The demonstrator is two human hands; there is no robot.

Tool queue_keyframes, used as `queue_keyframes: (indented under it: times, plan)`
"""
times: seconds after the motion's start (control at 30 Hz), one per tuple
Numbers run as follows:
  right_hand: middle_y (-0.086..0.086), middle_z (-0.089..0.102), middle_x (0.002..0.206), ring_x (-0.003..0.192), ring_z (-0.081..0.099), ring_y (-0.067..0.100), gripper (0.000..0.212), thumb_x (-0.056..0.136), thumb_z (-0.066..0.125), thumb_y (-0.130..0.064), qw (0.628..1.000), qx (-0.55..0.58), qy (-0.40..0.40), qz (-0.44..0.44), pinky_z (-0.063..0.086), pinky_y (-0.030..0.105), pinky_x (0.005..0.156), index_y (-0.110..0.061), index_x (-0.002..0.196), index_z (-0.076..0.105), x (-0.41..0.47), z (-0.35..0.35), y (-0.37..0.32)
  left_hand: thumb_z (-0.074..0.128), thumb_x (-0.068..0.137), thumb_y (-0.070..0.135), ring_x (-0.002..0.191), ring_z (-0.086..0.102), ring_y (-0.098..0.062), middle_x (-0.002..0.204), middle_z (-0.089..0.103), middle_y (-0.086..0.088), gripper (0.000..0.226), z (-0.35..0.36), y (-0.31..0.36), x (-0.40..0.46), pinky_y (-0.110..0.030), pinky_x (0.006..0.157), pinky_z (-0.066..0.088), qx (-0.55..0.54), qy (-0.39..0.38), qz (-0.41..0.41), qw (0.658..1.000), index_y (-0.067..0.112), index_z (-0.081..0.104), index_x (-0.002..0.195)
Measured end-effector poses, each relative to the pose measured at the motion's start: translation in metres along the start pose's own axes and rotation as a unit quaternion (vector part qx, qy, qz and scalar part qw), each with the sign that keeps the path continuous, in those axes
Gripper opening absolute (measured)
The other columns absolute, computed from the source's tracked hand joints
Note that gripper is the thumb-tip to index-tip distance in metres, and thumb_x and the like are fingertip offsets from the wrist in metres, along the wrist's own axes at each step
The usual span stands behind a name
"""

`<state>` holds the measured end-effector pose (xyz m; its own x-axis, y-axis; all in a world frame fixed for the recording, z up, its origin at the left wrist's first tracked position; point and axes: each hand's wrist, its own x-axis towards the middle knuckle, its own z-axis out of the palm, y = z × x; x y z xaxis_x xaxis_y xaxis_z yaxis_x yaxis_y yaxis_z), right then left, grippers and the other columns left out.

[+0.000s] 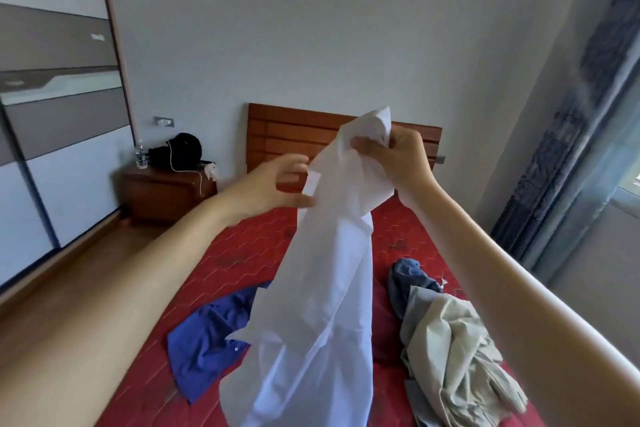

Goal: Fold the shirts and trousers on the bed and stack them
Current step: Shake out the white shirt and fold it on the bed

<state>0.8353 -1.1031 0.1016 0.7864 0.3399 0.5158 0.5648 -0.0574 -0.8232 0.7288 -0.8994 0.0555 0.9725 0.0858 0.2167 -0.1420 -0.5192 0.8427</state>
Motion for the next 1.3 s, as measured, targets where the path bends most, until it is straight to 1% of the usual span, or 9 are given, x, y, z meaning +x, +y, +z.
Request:
queue_keyframes:
  times: [0.17, 0.3, 0.53, 0.67, 0.8, 0.93, 1.03, 1.17, 1.3]
  plan:
    - [-0.010, 0.067, 0.060, 0.058, 0.063, 0.007, 0.026, 0.075, 0.082, -0.021, 0.999, 0.025, -0.029, -0.009, 0.050, 0.019, 0.053, -0.026, 0.056, 0.065, 0.010, 0.001, 0.002, 0.090, 0.063, 0.033, 0.119, 0.056, -0.007, 0.125, 0.063, 0.015, 0.075, 0.064, -0.082, -0.028, -0.034, 0.106, 0.043, -0.018, -0.113, -0.098, 0.989, 0.034, 0.054, 0.129]
    - [-0.009, 0.068, 0.063, 0.060, 0.064, 0.007, 0.023, 0.075, 0.082, -0.020, 0.999, 0.031, -0.023, -0.009, 0.051, 0.020, 0.054, -0.026, 0.058, 0.068, 0.012, -0.011, 0.012, 0.079, 0.078, 0.019, 0.091, 0.070, -0.010, 0.096, 0.075, 0.005, 0.020, 0.094, -0.097, -0.024, -0.037, 0.091, 0.054, -0.023, -0.020, -0.086, 0.996, 0.017, 0.075, 0.098]
    - [-0.006, 0.073, 0.070, 0.066, 0.070, 0.009, 0.011, 0.075, 0.082, -0.023, 0.993, -0.032, 0.064, 0.095, 0.050, 0.016, 0.049, -0.021, 0.074, 0.071, -0.002, -0.092, 0.058, 0.071, 0.084, 0.016, 0.068, 0.060, 0.003, 0.073, 0.069, 0.011, 0.008, 0.076, -0.081, -0.001, -0.012, 0.062, 0.041, 0.063, 0.106, -0.011, 0.992, 0.021, 0.073, 0.079]
    - [0.010, 0.053, 0.129, 0.112, 0.054, 0.023, 0.087, 0.065, 0.089, -0.029, 0.922, -0.289, 0.052, 0.252, 0.050, 0.033, 0.084, -0.010, 0.135, 0.042, -0.017, -0.111, 0.086, 0.071, 0.085, 0.014, 0.079, 0.063, -0.007, 0.082, 0.071, 0.006, 0.006, 0.062, -0.055, 0.023, -0.014, 0.067, 0.044, 0.129, 0.107, 0.028, 0.985, 0.014, 0.075, 0.089]
    - [0.006, 0.009, 0.161, 0.148, 0.005, 0.027, 0.123, 0.063, 0.089, -0.033, 0.924, -0.364, -0.107, 0.050, 0.014, 0.054, 0.119, -0.018, 0.154, 0.009, -0.022, -0.075, 0.073, 0.071, 0.084, 0.014, 0.074, 0.061, -0.001, 0.076, 0.069, 0.011, 0.006, 0.053, -0.019, 0.047, -0.016, 0.067, 0.044, 0.182, 0.079, 0.076, 0.977, 0.015, 0.076, 0.087]
    - [0.001, 0.024, 0.159, 0.148, 0.012, 0.022, 0.107, 0.067, 0.084, -0.045, 0.887, -0.384, -0.248, -0.068, 0.013, 0.048, 0.117, -0.023, 0.152, 0.022, -0.024, -0.011, 0.058, 0.070, 0.083, 0.012, 0.082, 0.066, -0.011, 0.086, 0.073, 0.003, 0.010, 0.054, 0.010, 0.060, -0.020, 0.071, 0.049, 0.236, 0.041, 0.130, 0.962, 0.016, 0.076, 0.089]
    - [0.006, 0.063, 0.118, 0.108, 0.057, 0.028, 0.065, 0.074, 0.078, -0.045, 0.911, -0.363, -0.190, -0.057, 0.047, 0.042, 0.090, -0.018, 0.127, 0.052, -0.019, 0.017, 0.054, 0.069, 0.082, 0.010, 0.077, 0.065, -0.012, 0.081, 0.072, 0.004, 0.009, 0.050, 0.019, 0.062, -0.009, 0.066, 0.044, 0.254, 0.067, 0.162, 0.951, 0.015, 0.076, 0.086]
    - [-0.002, 0.069, 0.080, 0.077, 0.063, 0.021, 0.023, 0.076, 0.077, -0.039, 0.952, -0.285, -0.108, -0.039, 0.053, 0.044, 0.071, -0.021, 0.088, 0.069, -0.013, 0.024, 0.052, 0.071, 0.086, 0.015, 0.080, 0.064, -0.003, 0.086, 0.070, 0.010, 0.007, 0.046, 0.008, 0.046, -0.006, 0.068, 0.044, 0.178, 0.125, 0.188, 0.958, 0.016, 0.073, 0.093]
    - [-0.009, 0.068, 0.075, 0.076, 0.065, 0.017, 0.009, 0.076, 0.077, -0.037, 0.969, -0.243, -0.047, -0.023, 0.053, 0.036, 0.066, -0.031, 0.078, 0.070, -0.015, 0.018, 0.055, 0.078, 0.074, 0.047, 0.107, 0.055, 0.005, 0.117, 0.057, 0.019, 0.068, 0.051, -0.022, 0.013, -0.012, 0.082, 0.049, 0.073, 0.108, 0.097, 0.987, 0.029, 0.050, 0.133]
